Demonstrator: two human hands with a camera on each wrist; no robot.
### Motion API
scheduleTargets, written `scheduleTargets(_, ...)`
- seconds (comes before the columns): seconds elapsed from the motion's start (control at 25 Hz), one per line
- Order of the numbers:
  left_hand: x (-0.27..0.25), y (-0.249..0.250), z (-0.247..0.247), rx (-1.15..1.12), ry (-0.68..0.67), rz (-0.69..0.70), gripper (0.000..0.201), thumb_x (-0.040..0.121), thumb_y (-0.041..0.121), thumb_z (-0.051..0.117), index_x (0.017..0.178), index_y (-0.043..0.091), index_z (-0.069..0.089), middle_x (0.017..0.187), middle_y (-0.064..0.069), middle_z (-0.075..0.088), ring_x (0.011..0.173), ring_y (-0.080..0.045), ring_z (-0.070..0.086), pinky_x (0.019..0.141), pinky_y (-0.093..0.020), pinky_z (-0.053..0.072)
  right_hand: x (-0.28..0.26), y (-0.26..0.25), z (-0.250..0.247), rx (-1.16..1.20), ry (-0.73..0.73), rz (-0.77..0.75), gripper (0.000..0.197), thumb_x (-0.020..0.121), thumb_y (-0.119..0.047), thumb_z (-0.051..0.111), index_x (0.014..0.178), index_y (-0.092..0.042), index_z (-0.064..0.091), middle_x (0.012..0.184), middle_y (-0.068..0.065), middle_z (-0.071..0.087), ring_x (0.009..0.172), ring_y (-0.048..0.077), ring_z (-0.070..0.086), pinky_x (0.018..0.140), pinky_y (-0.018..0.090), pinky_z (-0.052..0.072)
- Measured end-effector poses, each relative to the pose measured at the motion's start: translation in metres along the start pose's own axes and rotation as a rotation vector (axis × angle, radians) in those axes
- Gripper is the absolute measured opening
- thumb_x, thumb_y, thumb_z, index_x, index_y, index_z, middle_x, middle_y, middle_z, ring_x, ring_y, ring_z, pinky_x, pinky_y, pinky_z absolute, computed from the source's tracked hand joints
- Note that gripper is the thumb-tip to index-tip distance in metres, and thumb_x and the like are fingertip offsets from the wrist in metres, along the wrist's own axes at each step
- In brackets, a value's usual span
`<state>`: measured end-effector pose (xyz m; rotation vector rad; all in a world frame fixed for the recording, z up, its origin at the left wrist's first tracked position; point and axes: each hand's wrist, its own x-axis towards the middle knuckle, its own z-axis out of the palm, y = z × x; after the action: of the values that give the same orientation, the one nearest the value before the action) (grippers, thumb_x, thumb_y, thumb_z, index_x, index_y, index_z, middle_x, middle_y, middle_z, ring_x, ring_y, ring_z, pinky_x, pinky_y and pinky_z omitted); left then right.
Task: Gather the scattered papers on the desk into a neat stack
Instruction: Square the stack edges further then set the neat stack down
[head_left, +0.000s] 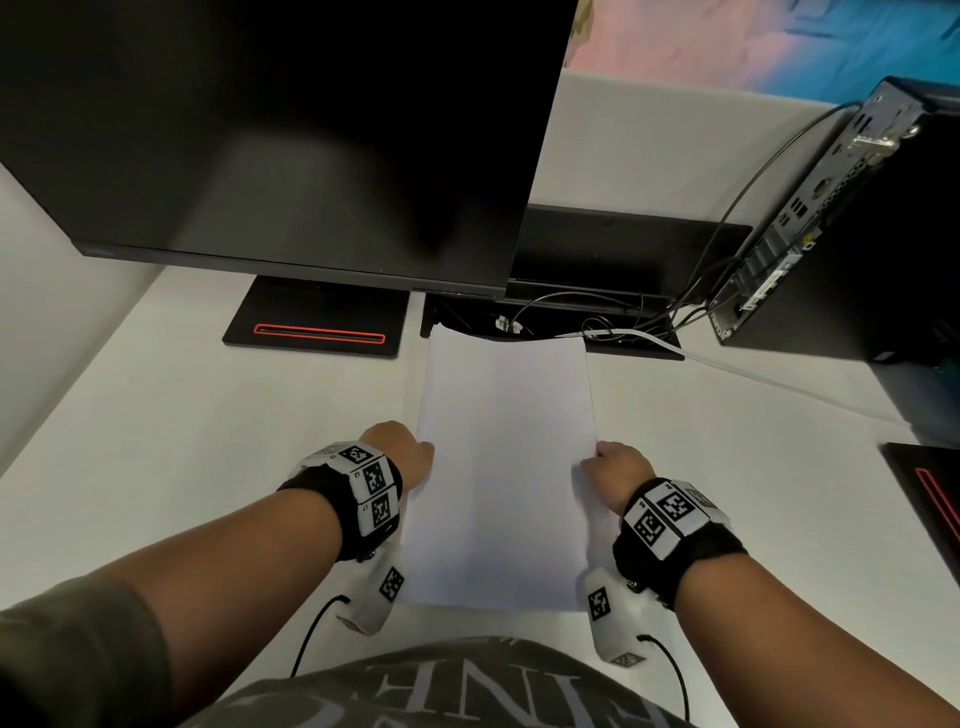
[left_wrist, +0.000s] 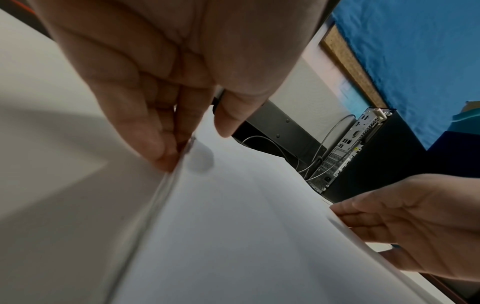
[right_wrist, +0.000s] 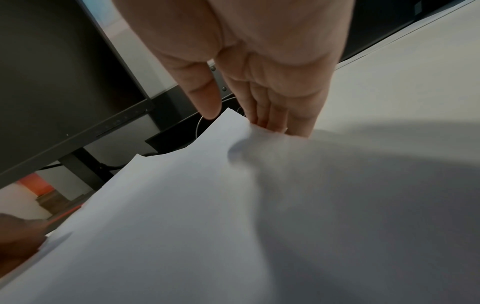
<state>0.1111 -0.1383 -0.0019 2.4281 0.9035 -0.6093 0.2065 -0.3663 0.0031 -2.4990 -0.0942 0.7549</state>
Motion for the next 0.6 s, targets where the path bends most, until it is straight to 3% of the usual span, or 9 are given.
scheduleTargets(0.2, 0.000, 0.000, -0.001, 0.020, -0.015, -0.009, 0.040, 0.091, 0.029, 0.036, 0.057, 0.008, 0.041, 0.060, -0.004, 0.045, 0.067, -0.021, 0.047, 0.060, -0.028, 0.036, -0.001, 0.000, 0.000, -0.030, -0.028, 0.022, 0.019, 0.089, -0.008, 0.042, 0.093, 0.000, 0.059, 0.094, 0.012, 0.053, 0.085, 0.024, 0.044, 0.058, 0.026, 0.030)
scheduleTargets(0.32, -0.002, 0.001, -0.001, 0.033, -0.008, -0.005, 0.039, 0.092, 0.030, 0.036, 0.059, 0.009, 0.042, 0.062, -0.004, 0.046, 0.070, -0.021, 0.050, 0.062, -0.029, 0.038, 0.003, 0.001, 0.000, 0.003, -0.040, 0.045, 0.024, 0.090, -0.010, 0.044, 0.100, 0.002, 0.061, 0.106, 0.019, 0.059, 0.094, 0.029, 0.052, 0.072, 0.023, 0.030)
scheduleTargets(0.44, -0.006, 0.000, -0.004, 0.030, -0.022, -0.007, 0.038, 0.092, 0.029, 0.036, 0.060, 0.009, 0.042, 0.063, -0.003, 0.046, 0.074, -0.022, 0.050, 0.064, -0.029, 0.037, 0.002, 0.003, -0.001, 0.028, -0.035, 0.049, 0.018, 0.090, -0.010, 0.044, 0.076, -0.008, 0.055, 0.096, 0.012, 0.053, 0.102, 0.030, 0.054, 0.076, 0.026, 0.034)
scheduleTargets(0.52, -0.008, 0.001, -0.003, 0.026, -0.039, -0.007, 0.038, 0.092, 0.029, 0.035, 0.060, 0.008, 0.043, 0.064, -0.004, 0.048, 0.072, -0.022, 0.049, 0.062, -0.029, 0.036, -0.001, 0.002, -0.001, 0.090, -0.032, 0.058, 0.015, 0.089, -0.009, 0.045, 0.089, -0.003, 0.059, 0.094, 0.008, 0.052, 0.094, 0.026, 0.050, 0.078, 0.028, 0.037)
scheduleTargets(0.6, -0.012, 0.001, -0.005, -0.002, -0.046, 0.007, 0.039, 0.092, 0.029, 0.034, 0.062, 0.007, 0.045, 0.070, -0.007, 0.053, 0.073, -0.024, 0.050, 0.064, -0.030, 0.037, -0.005, 0.004, -0.002, 0.170, -0.009, 0.046, 0.017, 0.086, -0.008, 0.047, 0.093, 0.001, 0.060, 0.088, 0.008, 0.054, 0.090, 0.031, 0.052, 0.075, 0.032, 0.042)
